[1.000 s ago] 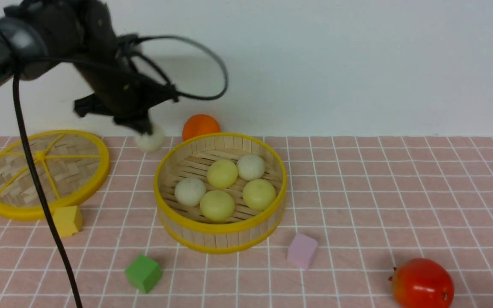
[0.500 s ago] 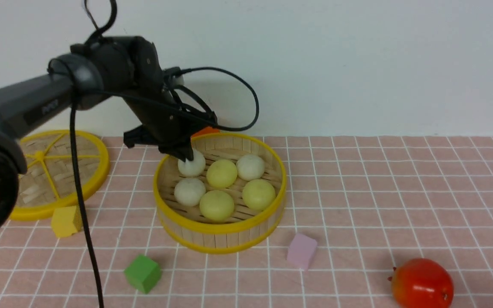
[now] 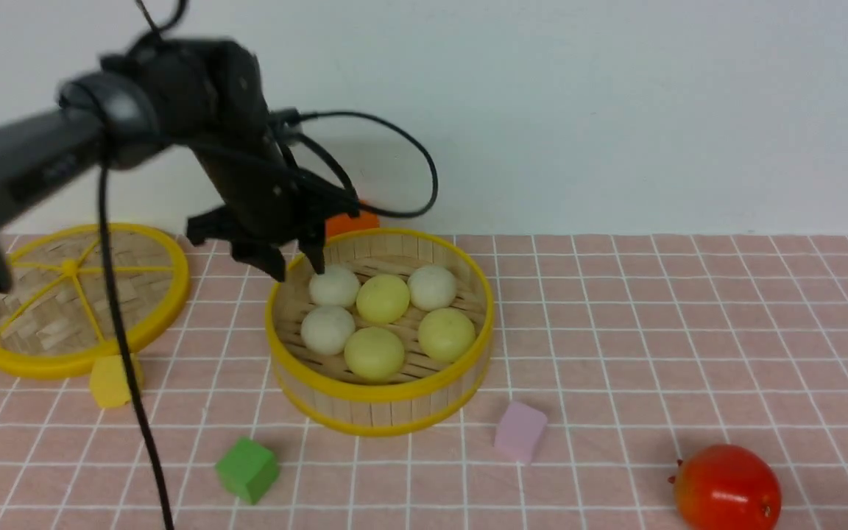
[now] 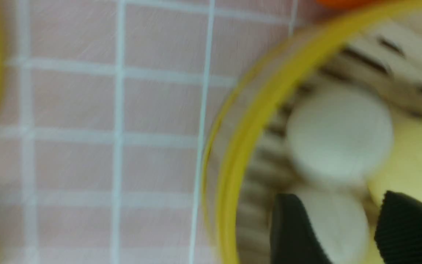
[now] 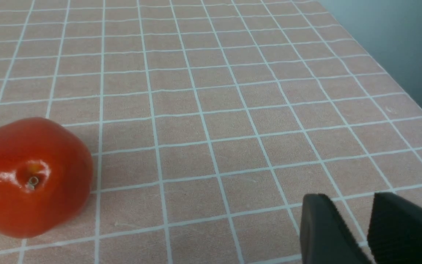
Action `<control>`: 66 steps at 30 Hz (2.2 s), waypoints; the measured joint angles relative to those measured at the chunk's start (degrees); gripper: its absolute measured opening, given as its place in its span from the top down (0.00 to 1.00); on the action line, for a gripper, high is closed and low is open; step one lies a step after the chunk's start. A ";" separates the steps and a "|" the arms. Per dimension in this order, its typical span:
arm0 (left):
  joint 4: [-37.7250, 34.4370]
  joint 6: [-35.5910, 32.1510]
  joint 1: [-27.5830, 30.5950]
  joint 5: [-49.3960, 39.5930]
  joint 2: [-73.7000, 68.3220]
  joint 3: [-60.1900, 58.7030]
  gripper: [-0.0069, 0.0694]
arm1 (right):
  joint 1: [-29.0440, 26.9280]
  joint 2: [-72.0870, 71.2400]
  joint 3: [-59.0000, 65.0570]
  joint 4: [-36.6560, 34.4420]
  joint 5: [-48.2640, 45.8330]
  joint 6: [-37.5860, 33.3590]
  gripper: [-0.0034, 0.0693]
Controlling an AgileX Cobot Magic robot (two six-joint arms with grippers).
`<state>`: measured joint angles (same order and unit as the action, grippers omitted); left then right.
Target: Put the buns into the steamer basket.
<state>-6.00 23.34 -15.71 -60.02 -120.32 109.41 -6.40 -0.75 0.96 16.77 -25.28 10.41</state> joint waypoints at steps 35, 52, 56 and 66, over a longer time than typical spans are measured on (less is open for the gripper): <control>0.62 5.83 0.00 5.25 80.20 -66.83 0.89 | 0.00 0.00 0.00 0.00 0.00 0.00 0.62; 8.82 5.66 0.00 9.11 81.14 -67.19 0.89 | 0.00 0.00 0.00 0.00 0.00 0.00 0.62; 13.71 5.39 0.19 15.50 87.22 -70.85 0.89 | 0.00 0.00 0.00 0.00 0.00 0.00 0.62; 15.52 5.69 8.55 34.31 113.02 -97.98 0.89 | 0.00 0.00 0.00 0.00 0.00 0.00 0.62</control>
<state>9.52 29.02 -7.16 -25.71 -7.30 11.44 -6.40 -0.75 0.96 16.77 -25.28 10.41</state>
